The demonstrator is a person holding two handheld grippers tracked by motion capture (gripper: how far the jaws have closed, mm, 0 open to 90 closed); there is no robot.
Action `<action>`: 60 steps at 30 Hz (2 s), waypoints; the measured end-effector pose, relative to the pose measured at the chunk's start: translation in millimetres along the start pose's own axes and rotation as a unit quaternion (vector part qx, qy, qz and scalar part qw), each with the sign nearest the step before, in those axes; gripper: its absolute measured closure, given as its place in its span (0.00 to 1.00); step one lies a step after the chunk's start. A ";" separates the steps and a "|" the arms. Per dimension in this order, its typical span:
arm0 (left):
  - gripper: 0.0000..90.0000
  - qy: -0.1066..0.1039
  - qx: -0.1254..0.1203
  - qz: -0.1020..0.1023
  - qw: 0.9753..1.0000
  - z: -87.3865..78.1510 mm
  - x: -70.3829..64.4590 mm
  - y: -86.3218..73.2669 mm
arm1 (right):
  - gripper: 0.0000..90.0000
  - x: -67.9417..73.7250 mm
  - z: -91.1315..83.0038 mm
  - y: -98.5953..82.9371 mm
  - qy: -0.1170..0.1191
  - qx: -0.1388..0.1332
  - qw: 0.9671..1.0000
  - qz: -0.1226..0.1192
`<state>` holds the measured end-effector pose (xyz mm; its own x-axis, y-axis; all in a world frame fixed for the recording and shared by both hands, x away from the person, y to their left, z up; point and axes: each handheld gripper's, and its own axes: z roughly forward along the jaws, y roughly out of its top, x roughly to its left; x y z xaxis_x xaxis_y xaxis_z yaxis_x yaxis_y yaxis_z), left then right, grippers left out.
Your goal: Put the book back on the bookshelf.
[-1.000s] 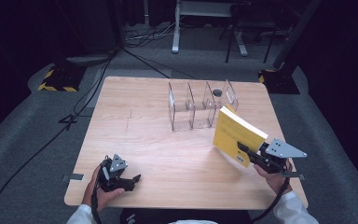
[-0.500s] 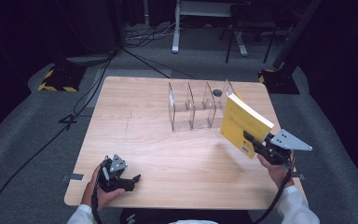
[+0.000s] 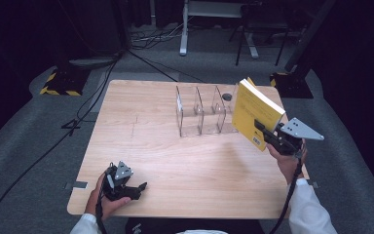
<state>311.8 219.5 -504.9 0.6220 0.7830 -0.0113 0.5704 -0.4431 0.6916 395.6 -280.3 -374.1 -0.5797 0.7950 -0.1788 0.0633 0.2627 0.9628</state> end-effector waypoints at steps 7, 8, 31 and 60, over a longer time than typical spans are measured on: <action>0.17 0.000 0.000 0.000 1.000 0.0 0.0 0.0 | 0.85 -1.3 20.6 12.8 -0.018 0.001 1.000 0.001; 0.17 0.000 0.000 0.000 1.000 0.0 0.0 0.0 | 0.85 -1.3 20.6 12.8 -0.018 0.001 1.000 0.001; 0.17 0.003 0.000 -0.001 1.000 -0.2 -0.4 0.0 | 0.85 -22.3 73.6 17.5 -0.061 0.015 0.997 0.037; 0.18 0.004 -0.001 -0.001 1.000 -0.4 -1.3 -0.2 | 0.85 -15.6 131.3 5.8 -0.076 0.041 0.995 0.043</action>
<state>310.7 218.7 -504.8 0.6169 0.7870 -0.0068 0.5705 -0.4412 0.6928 511.7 -219.4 -392.3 -0.4397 0.8887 -0.1301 0.1773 0.2278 0.9574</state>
